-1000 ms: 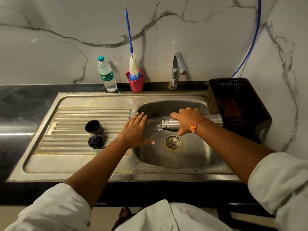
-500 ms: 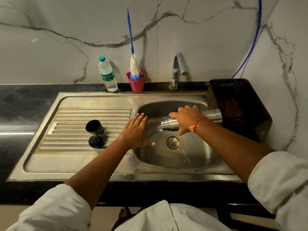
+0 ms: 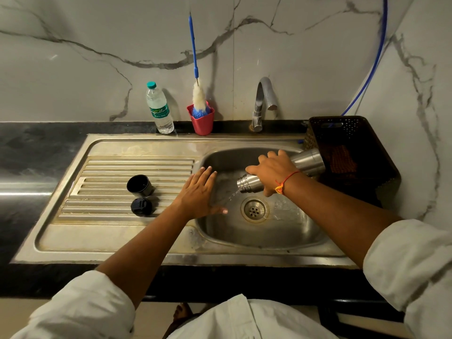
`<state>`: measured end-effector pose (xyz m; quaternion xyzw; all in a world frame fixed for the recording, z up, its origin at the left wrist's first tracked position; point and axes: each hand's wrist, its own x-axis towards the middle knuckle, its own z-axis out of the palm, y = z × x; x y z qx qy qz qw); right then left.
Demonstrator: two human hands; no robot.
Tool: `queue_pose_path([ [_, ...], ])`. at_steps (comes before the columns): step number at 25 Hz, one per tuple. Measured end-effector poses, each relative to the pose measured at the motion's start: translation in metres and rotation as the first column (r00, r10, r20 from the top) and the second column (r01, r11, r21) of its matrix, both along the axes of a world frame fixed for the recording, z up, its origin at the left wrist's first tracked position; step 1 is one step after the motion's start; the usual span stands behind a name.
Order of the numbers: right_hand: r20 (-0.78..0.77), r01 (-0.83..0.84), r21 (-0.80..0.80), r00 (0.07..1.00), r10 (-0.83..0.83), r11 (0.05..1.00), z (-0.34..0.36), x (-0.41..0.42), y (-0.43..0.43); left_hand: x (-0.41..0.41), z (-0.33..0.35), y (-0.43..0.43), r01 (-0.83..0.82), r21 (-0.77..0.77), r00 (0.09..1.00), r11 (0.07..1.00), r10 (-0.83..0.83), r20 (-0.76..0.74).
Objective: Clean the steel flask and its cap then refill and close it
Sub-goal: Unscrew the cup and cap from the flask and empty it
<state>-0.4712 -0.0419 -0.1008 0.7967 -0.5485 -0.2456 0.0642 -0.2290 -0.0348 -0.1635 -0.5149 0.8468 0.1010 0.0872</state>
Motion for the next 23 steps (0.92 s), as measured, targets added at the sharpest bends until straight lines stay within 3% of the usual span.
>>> queue_pose_path([
  [23, -0.111, -0.074, -0.048, 0.991, 0.068, 0.996, 0.014, 0.015, 0.005, 0.004, 0.003, 0.003, -0.003, 0.011, 1.000, 1.000, 0.002, 0.011],
])
